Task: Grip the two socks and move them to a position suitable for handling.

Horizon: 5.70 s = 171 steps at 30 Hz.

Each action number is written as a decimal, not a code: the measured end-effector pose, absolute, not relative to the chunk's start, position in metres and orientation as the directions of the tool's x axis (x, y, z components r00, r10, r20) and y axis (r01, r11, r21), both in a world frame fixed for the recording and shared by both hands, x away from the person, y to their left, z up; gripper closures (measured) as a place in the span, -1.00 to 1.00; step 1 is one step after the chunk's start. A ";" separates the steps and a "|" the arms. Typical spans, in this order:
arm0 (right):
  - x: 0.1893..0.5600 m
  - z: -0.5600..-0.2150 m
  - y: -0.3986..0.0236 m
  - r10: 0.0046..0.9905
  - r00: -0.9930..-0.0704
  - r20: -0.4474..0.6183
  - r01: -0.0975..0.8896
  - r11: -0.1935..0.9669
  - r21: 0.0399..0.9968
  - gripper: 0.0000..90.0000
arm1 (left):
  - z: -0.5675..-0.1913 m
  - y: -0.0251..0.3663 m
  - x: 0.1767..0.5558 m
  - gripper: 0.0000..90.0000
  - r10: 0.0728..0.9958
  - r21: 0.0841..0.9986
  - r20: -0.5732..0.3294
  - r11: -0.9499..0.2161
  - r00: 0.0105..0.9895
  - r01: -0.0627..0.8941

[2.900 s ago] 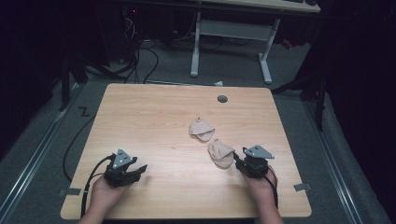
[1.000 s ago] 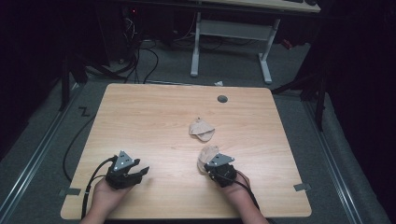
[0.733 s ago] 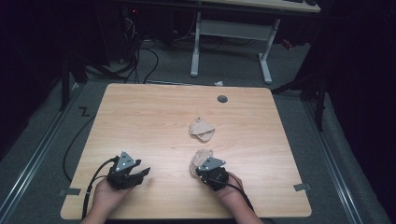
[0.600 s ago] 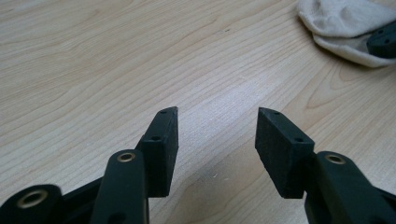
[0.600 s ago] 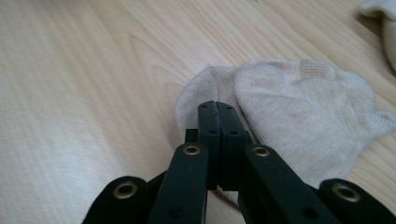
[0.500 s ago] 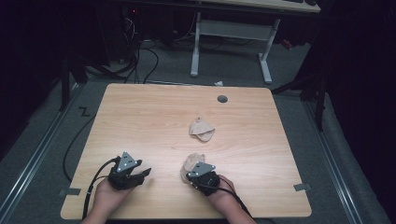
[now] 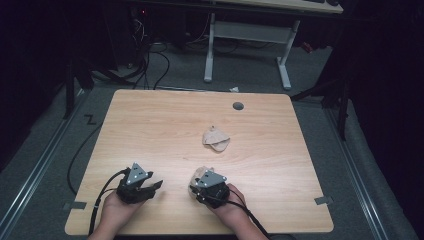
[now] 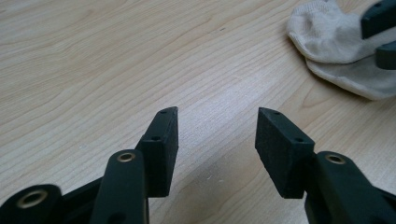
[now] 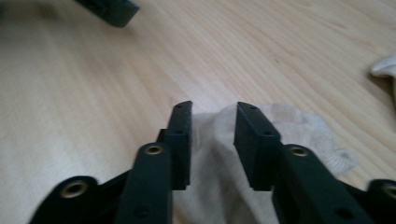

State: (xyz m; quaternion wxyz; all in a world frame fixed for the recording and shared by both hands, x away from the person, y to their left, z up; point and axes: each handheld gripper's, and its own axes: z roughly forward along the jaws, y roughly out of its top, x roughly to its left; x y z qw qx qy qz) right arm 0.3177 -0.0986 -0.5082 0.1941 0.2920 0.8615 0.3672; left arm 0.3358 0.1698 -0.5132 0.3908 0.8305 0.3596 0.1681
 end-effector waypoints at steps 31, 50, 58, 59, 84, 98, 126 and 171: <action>0.316 -0.504 -0.121 0.728 -0.679 -0.095 0.376 0.456 0.806 0.93 | -0.506 0.094 0.327 0.76 0.607 0.820 -0.092 -0.404 0.789 0.406; 0.306 -0.500 -0.173 0.821 -0.567 -0.068 0.425 0.363 0.829 0.93 | -0.528 0.057 0.333 0.77 0.533 0.738 -0.022 -0.563 0.846 0.374; 0.305 -0.502 -0.188 0.843 -0.534 -0.061 0.448 0.343 0.826 0.92 | -0.527 0.062 0.333 0.74 0.536 0.733 -0.026 -0.564 0.844 0.381; 0.305 -0.503 -0.189 0.845 -0.531 -0.060 0.452 0.342 0.824 0.91 | -0.527 0.063 0.333 0.74 0.537 0.731 -0.023 -0.566 0.843 0.380; 0.340 -0.524 -0.192 0.850 -0.517 -0.105 0.537 0.417 0.733 0.99 | -0.525 0.062 0.348 0.65 0.576 0.754 -0.038 -0.520 0.816 0.402; 0.306 -0.527 -0.177 0.790 -0.608 -0.077 0.519 0.469 0.715 0.96 | -0.522 0.085 0.324 0.61 0.542 0.694 -0.019 -0.598 0.840 0.402; 0.414 -0.497 -0.175 0.879 -0.476 -0.040 0.571 0.343 0.746 1.00 | -0.498 0.143 0.318 0.34 0.632 0.793 -0.027 -0.459 0.775 0.402; 0.352 -0.525 -0.181 0.873 -0.480 -0.083 0.594 0.393 0.701 0.96 | -0.506 0.132 0.316 0.21 0.611 0.774 -0.014 -0.495 0.792 0.395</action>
